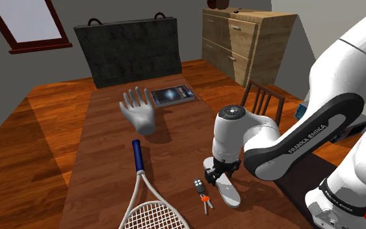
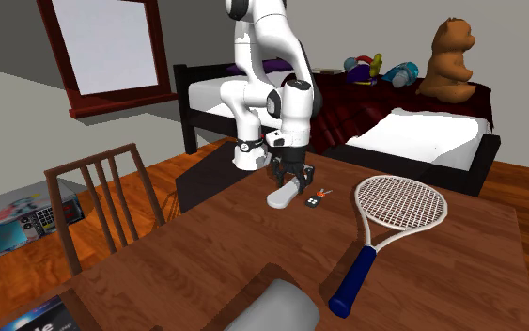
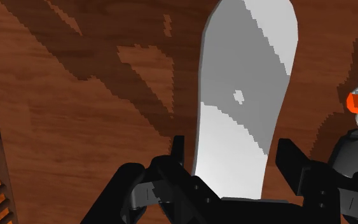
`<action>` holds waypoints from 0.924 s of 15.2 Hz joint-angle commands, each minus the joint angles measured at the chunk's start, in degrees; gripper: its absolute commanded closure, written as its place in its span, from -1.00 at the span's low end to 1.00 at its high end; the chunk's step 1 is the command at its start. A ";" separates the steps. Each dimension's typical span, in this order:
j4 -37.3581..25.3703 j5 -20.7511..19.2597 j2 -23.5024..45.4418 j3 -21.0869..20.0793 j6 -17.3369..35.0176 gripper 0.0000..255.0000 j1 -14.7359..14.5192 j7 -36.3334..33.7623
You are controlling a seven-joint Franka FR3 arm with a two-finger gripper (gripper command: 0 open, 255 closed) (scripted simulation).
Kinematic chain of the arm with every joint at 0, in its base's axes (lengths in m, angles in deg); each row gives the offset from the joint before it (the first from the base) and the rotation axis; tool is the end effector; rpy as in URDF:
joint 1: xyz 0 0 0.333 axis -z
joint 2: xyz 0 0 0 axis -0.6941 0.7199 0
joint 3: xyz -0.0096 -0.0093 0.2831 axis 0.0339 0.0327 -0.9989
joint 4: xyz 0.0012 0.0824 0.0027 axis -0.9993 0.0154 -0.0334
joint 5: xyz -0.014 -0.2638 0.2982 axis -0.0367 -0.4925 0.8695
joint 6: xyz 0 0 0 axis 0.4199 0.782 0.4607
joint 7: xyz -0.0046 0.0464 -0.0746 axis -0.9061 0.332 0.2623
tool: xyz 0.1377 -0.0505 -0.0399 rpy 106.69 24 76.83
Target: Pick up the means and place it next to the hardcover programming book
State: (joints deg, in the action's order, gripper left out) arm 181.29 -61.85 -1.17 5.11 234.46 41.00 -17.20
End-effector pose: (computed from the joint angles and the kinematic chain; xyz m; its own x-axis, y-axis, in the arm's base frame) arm 0.3098 0.2789 0.1681 0.9723 -0.2336 0.0079 -0.2337 -0.9722 0.0173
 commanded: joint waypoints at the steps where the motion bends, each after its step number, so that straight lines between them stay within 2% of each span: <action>1: -0.10 1.27 -1.10 0.11 -0.98 1.00 -0.30 0.93; 7: -1.04 6.69 -7.10 1.46 -7.06 1.00 -2.13 4.99; 14: -2.80 9.83 -12.91 3.47 -14.14 1.00 -3.77 7.58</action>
State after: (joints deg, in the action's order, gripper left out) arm 178.77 -52.34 -13.40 8.37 221.26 37.43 -9.83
